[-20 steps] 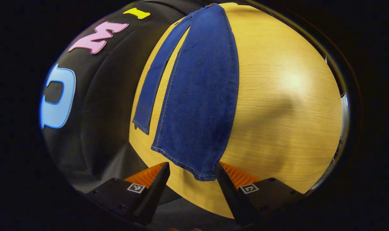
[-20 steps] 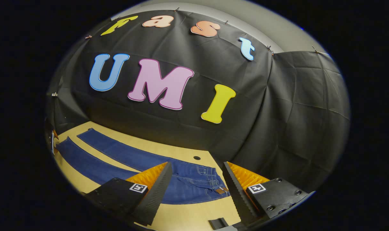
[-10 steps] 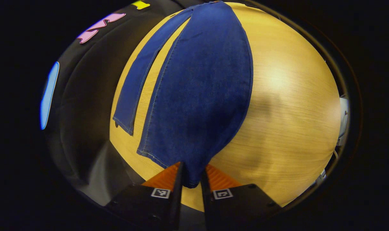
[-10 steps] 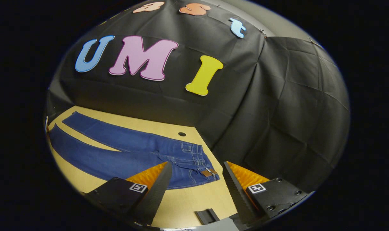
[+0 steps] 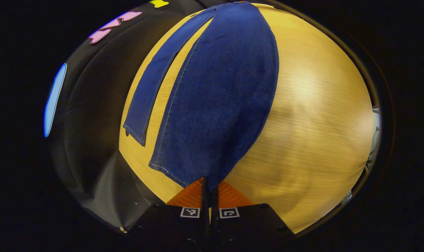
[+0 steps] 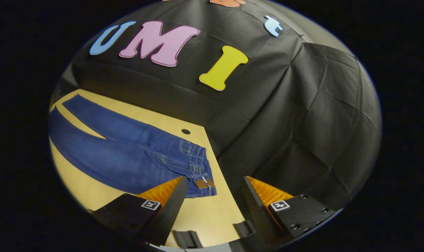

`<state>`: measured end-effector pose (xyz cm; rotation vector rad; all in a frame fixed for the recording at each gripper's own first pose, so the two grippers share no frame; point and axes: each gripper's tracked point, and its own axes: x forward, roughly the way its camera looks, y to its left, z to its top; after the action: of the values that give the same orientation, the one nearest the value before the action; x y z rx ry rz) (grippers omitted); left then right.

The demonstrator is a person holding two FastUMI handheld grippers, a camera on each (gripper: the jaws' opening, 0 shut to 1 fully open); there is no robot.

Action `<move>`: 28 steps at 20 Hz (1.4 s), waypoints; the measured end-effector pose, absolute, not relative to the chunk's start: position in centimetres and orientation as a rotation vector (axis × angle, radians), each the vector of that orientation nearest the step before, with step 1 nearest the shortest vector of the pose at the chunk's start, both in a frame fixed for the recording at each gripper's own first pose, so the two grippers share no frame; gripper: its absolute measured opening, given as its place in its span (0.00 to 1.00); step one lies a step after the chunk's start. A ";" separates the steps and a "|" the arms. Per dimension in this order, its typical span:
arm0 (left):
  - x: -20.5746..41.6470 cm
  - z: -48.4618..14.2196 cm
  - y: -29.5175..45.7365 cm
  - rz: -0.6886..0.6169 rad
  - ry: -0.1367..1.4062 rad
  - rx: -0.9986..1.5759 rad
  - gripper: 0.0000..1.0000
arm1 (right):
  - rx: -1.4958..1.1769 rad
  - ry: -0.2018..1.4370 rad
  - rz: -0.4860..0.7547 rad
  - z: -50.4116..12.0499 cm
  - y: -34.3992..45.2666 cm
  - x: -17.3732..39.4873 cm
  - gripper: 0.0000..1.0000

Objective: Grasp the waist and the cuffs of the jeans and fold them to make the two legs overlap; first hold the waist and fold one-third of the jeans toward the cuffs, then hold the cuffs and fold the remaining one-third in the same direction to finish folding.

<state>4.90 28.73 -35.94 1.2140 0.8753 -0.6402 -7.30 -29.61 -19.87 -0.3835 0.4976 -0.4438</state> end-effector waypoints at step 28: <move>5.4 -36.2 28.2 -0.461 0.966 1.111 0.06 | -1.351 0.759 0.409 -36.9 -34.9 3.0 0.91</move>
<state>5.35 28.17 -36.16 1.1110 0.9662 -0.4610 3.05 -34.88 -36.85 -1.3511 0.7586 0.4091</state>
